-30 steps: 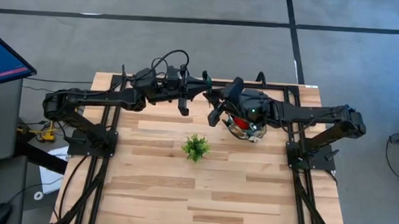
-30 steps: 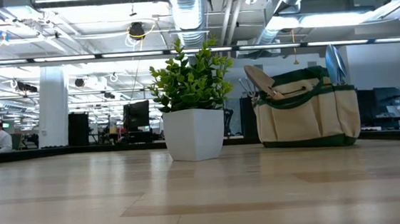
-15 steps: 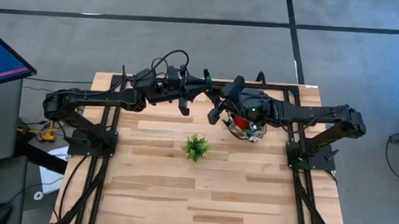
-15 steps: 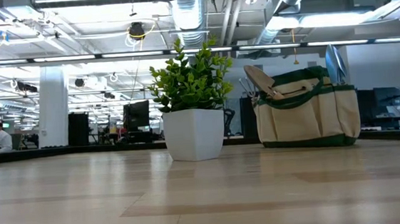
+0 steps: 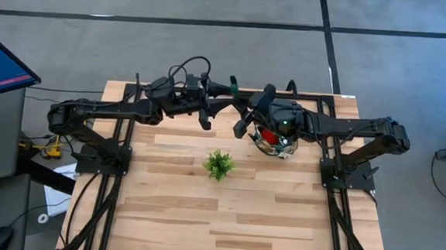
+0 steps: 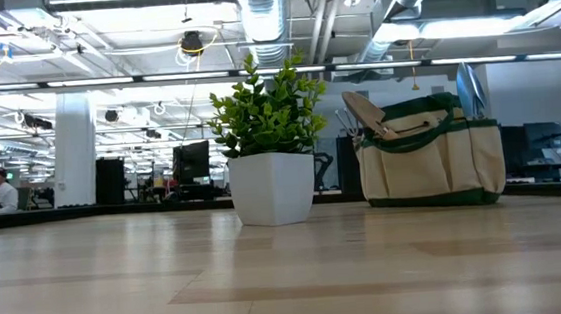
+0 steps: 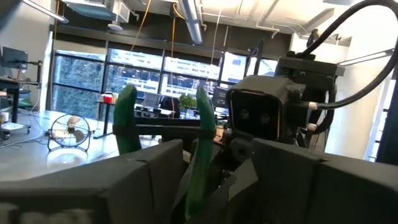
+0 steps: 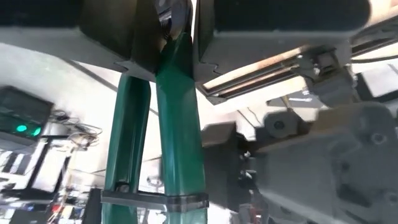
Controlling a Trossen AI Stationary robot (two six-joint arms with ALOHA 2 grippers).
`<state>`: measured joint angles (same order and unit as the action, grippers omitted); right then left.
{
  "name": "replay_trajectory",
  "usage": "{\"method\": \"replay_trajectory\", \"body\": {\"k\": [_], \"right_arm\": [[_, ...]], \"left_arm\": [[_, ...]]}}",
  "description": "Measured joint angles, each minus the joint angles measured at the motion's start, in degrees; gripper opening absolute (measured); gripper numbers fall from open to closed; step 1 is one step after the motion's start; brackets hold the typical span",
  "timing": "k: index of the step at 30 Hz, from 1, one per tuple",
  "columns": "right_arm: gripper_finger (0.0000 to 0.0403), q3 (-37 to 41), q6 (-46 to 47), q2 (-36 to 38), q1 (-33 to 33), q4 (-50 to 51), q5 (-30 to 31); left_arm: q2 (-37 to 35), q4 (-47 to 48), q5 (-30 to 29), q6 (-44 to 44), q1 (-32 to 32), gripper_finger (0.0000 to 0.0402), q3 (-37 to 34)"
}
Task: Pick & Place Garden tools in Gardening bag
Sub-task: Put the green fruit pruner into the brown gardening bag
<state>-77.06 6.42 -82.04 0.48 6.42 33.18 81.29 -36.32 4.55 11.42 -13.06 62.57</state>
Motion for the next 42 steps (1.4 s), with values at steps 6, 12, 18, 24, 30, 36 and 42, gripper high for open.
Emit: {"method": "replay_trajectory", "body": {"k": [6,12,18,24,30,36,42], "right_arm": [[0.0044,-0.12,-0.96,3.49,0.53,3.55,2.5],[0.0043,-0.02,3.68,7.54,0.62,14.84,5.66],[0.0041,0.07,12.69,8.96,0.62,28.67,4.79],[0.0039,2.51,19.32,8.78,0.51,33.94,0.53],[0.0034,9.37,24.79,8.7,0.53,34.55,-1.75],[0.0029,13.93,28.64,8.65,0.51,34.93,-2.26],[0.0029,17.47,28.45,8.65,-0.25,35.22,-2.26]], "left_arm": [[-1.83,1.41,0.27,-0.44,-0.2,0.0188,-0.06],[-5.4,1.6,0.25,-0.96,-0.51,0.0183,-1.49],[-10.12,1.81,0.2,-1.09,-0.51,0.0182,-4.8],[-13.65,1.93,0.18,-1.07,-0.5,0.0182,-6.99],[-14.7,1.93,0.18,-0.89,-0.5,0.0182,-7.98],[-14.33,2.02,0.17,-0.45,-0.5,0.0182,-8.13],[-14.28,2.03,0.18,-0.44,-0.46,0.0182,-8.15]]}}
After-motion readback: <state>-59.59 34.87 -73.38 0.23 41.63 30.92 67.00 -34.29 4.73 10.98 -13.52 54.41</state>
